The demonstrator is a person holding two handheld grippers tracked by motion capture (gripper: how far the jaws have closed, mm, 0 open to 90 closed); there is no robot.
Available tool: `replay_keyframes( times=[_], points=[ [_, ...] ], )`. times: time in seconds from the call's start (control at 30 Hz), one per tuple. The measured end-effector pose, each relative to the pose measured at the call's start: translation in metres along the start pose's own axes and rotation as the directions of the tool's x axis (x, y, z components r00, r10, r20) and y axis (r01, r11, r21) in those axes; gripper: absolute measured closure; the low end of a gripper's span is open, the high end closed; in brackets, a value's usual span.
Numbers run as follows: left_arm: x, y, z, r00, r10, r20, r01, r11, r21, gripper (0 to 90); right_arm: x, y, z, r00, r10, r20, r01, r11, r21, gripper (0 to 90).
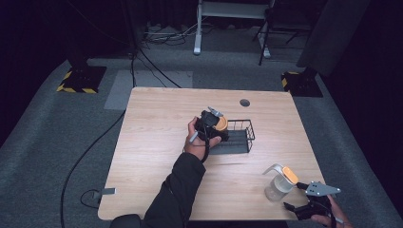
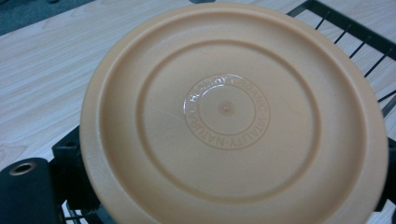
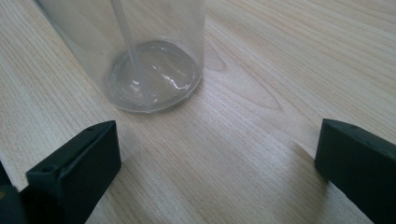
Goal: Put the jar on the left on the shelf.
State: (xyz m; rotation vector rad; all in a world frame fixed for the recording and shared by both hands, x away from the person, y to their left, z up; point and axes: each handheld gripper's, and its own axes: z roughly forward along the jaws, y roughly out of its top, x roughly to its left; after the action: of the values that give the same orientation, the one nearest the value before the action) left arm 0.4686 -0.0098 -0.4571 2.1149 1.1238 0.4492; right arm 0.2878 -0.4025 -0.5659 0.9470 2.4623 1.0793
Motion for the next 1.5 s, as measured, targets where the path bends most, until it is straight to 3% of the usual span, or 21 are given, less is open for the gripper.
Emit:
replay_keyframes(
  times=[0.33, 0.77, 1.0, 1.5],
  points=[
    [0.000, -0.004, 0.008, 0.9995, -0.029, -0.015, 0.030, 0.9986, 0.043, 9.3, 0.000, 0.000, 0.000, 1.0000, -0.001, 0.000, 0.001, 1.000, 0.000, 0.1],
    [0.002, -0.007, 0.011, 0.9976, -0.066, -0.021, 0.067, 0.9965, 0.050, 9.3, 0.000, 0.000, 0.000, 1.0000, -0.001, 0.000, 0.001, 1.000, -0.001, 0.1],
    [0.000, -0.006, 0.011, 0.9970, -0.068, -0.037, 0.070, 0.9957, 0.061, 9.2, 0.000, 0.000, 0.000, 1.0000, 0.000, 0.000, 0.000, 1.000, -0.001, 0.1],
    [0.000, -0.006, 0.010, 0.9975, -0.063, -0.031, 0.065, 0.9952, 0.074, 8.8, 0.000, 0.000, 0.000, 1.0000, 0.000, -0.001, 0.000, 1.000, 0.000, 0.1]
  ],
)
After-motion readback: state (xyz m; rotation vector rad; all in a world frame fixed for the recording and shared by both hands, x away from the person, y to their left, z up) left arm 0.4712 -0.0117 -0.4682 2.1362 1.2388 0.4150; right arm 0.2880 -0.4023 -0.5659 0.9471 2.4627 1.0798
